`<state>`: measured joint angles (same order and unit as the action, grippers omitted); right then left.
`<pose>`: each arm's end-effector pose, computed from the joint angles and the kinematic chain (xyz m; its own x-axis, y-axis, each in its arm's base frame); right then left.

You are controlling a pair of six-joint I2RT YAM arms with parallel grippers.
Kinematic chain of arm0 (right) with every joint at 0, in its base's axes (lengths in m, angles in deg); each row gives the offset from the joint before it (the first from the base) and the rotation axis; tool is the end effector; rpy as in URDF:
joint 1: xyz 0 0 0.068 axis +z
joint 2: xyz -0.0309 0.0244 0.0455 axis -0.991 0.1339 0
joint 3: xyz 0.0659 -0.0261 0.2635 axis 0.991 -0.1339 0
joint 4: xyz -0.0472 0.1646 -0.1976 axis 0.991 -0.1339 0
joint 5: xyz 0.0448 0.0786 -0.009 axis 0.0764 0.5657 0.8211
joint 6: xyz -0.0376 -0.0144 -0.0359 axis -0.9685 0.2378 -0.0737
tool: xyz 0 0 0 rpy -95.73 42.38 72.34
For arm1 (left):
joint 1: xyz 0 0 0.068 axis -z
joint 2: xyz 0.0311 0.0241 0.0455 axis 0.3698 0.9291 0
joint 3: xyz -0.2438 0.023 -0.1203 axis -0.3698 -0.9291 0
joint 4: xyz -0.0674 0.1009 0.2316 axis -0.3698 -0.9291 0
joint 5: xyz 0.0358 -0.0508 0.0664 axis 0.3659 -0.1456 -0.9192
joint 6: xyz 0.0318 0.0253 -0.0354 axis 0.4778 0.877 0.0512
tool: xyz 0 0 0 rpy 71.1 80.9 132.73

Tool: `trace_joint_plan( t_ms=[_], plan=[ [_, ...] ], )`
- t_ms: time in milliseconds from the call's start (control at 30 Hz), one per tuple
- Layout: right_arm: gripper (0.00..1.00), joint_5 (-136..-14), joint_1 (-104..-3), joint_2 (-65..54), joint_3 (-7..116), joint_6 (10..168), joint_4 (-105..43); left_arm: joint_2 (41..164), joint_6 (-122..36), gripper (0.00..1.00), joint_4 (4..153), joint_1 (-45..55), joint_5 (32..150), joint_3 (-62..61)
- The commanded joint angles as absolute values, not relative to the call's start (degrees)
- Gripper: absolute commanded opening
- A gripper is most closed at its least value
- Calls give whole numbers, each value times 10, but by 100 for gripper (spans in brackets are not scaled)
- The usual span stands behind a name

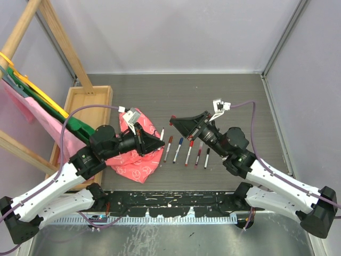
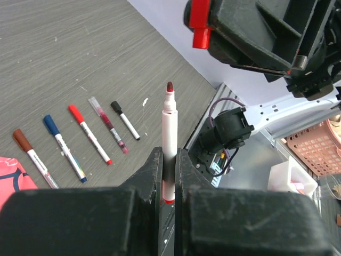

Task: Insert the pens into the pen caps
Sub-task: Insert the pen cap onto the pen.

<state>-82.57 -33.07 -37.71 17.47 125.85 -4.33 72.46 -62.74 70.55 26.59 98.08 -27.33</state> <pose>0.1322 0.1534 0.3577 -0.3939 0.6029 -0.6938 -0.6718 0.3263 0.6650 0.1175 -0.1462 0.3491 -0.5233 -0.1609 -0.8368 0.7315 0.4189 -0.5380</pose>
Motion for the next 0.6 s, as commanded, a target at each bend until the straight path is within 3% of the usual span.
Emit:
trace_joint_plan(
  t_ms=[0,567],
  plan=[
    [0,-825,-318,-362,214,1242,30,715,-628,0,767,266,1017,-270],
    [0,-804,-307,-338,214,1243,35,724,-628,0,775,266,1031,-265]
  ],
)
